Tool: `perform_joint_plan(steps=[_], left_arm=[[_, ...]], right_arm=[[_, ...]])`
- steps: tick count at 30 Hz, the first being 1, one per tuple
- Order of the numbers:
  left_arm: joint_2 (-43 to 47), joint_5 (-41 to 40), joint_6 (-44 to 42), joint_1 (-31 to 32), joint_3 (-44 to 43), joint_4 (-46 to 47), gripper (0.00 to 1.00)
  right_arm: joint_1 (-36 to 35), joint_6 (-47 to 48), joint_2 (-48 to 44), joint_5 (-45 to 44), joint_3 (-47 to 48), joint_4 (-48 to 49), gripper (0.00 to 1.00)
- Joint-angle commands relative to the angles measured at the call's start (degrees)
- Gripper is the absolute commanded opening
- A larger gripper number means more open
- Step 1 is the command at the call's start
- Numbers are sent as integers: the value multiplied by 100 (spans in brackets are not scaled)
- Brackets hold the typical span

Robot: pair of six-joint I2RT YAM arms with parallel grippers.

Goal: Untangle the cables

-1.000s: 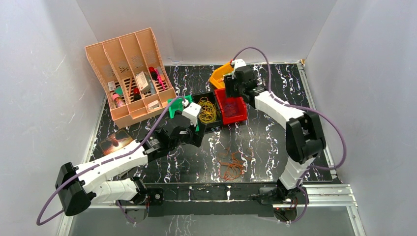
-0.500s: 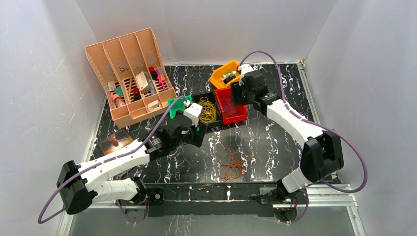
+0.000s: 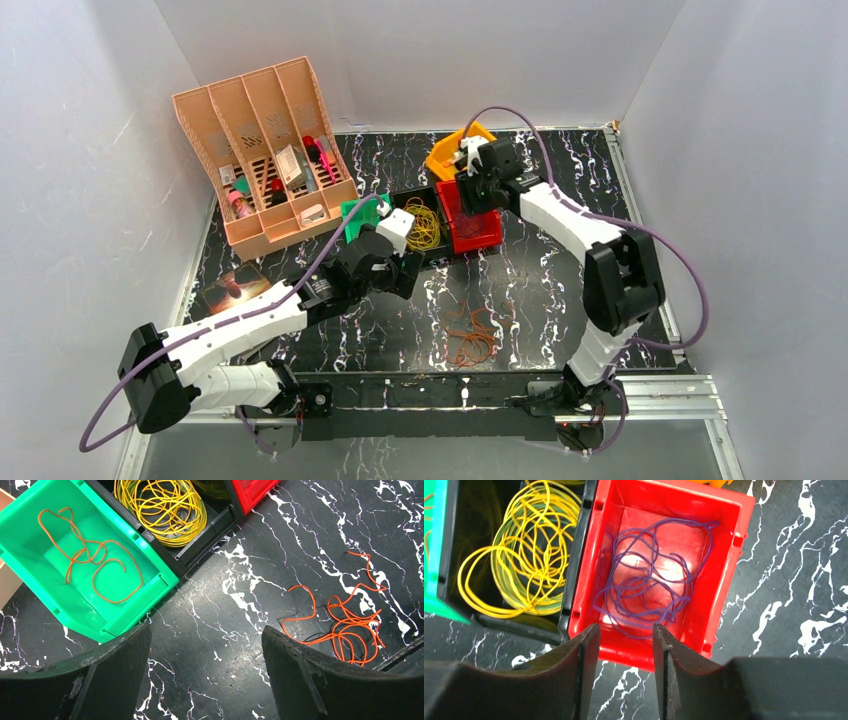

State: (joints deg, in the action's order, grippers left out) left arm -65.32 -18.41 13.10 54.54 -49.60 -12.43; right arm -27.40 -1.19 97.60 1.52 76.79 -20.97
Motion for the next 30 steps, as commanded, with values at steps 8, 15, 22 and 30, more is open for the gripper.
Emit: perform_joint_plan(steps=[8,15,22,30], left_arm=[[361,-32,112,-14,-70,-102,80],[339,-19,97,-9,-80,-111,80],[312,-146,-15,-9,-126,-122,81],[35,427,-59,-13,-164,89,82]], right_arm=[[2,-120,1501,-240,1132,136,25],[-1,-252,1365,-445,1196,382,26],[-2,-260,90,-574,588,637,53],[-4,-877,-1504,-604,-747,224,56]])
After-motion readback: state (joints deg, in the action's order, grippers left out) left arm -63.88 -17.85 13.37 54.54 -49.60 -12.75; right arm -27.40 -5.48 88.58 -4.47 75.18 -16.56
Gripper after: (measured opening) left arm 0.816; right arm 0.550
